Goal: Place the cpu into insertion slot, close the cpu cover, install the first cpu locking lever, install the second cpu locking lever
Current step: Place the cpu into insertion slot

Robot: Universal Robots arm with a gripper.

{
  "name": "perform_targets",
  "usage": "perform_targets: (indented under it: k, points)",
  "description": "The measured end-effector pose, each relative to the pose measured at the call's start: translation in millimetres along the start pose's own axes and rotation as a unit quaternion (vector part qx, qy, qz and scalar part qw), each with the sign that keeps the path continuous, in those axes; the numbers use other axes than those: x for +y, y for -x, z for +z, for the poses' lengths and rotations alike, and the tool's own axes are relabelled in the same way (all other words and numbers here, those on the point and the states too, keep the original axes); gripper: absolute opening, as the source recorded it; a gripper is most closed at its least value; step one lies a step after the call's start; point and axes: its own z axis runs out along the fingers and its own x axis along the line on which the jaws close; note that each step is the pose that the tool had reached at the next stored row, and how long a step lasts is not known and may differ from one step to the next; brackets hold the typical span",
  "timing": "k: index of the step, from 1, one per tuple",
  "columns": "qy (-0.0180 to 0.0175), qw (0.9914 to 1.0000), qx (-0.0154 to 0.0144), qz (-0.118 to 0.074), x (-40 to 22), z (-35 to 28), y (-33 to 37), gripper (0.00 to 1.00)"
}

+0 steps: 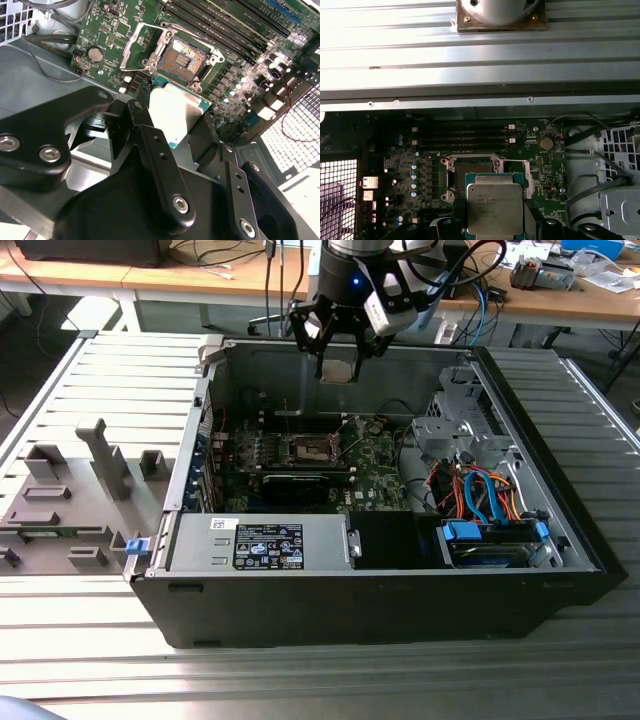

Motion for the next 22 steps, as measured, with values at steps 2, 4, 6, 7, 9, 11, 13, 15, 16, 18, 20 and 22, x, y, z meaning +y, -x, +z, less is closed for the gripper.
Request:
perform_targets:
  k: [2, 4, 6, 7, 9, 11, 13, 15, 16, 18, 20, 22]
  points:
    - [0.0, 1.0, 0.0, 0.0, 0.0, 0.4, -0.1, 0.54]
    - [0.0, 1.0, 0.0, 0.0, -0.2, 0.7, -0.8, 0.54]
    - [-0.0001, 1.0, 0.0, 0.0, -0.3, 0.9, -1.5, 0.54]
    - [-0.0001, 1.0, 0.0, 0.0, -0.3, 1.0, -1.8, 0.54]
    - [0.0, 1.0, 0.0, 0.0, -0.4, 1.2, -3.3, 0.54]
    - [-0.0001, 1.0, 0.0, 0.0, -0.4, 1.3, -4.0, 0.54]
    - [-0.0001, 1.0, 0.0, 0.0, -0.5, 1.6, -4.6, 0.54]
    - [0.0, 1.0, 0.0, 0.0, -1.0, 6.0, -8.5, 0.54]
    - [0.0, 1.0, 0.0, 0.0, -1.6, 12.2, -12.7, 0.54]
    - [0.0, 1.0, 0.0, 0.0, -1.7, 12.5, -12.9, 0.54]
    - [0.0, 1.0, 0.0, 0.0, -1.7, 12.9, -13.0, 0.54]
    - [-0.0001, 1.0, 0.0, 0.0, -1.7, 13.2, -13.1, 0.54]
